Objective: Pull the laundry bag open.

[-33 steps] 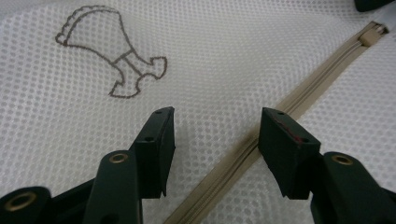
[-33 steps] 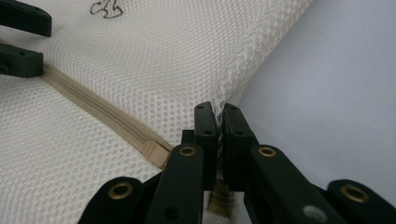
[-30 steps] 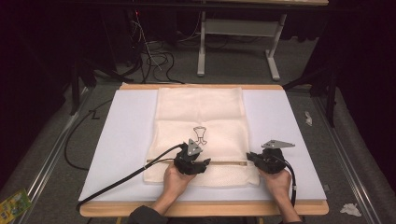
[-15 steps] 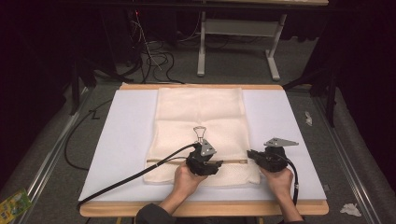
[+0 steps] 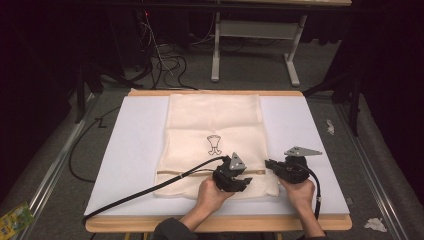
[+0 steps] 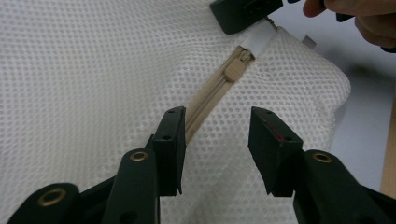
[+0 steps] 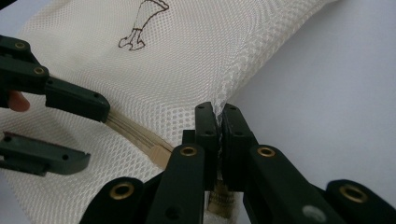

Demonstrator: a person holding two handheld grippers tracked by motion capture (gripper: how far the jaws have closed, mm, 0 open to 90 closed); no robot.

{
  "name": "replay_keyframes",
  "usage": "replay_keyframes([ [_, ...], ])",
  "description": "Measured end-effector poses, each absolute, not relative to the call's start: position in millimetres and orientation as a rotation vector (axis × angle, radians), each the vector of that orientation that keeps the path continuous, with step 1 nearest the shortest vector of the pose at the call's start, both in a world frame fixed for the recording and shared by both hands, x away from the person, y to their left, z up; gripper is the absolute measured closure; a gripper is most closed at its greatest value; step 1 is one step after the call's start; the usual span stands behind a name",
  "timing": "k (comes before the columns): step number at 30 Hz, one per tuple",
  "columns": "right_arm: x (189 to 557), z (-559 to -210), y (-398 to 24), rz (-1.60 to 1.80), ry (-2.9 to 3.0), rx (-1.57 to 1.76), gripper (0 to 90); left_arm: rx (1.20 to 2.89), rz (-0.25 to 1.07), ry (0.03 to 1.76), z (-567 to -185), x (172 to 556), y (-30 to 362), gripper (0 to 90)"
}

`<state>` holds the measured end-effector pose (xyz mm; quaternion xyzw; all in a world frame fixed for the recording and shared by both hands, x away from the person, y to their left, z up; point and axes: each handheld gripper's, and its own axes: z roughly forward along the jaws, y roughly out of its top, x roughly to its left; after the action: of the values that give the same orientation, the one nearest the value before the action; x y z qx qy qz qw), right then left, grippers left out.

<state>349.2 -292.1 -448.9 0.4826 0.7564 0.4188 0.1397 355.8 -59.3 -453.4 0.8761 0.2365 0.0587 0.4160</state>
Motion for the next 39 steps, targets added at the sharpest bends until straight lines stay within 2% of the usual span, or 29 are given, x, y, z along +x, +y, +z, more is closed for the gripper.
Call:
replay_keyframes([
  [11,348,-446,-292,1.233,2.180,1.387,88.3,2.193,0.103,0.572,-453,355,-79,59.0],
  [39,348,-440,-287,1.266,2.201,1.364,88.4,2.164,0.048,0.596,-462,369,-94,62.0],
])
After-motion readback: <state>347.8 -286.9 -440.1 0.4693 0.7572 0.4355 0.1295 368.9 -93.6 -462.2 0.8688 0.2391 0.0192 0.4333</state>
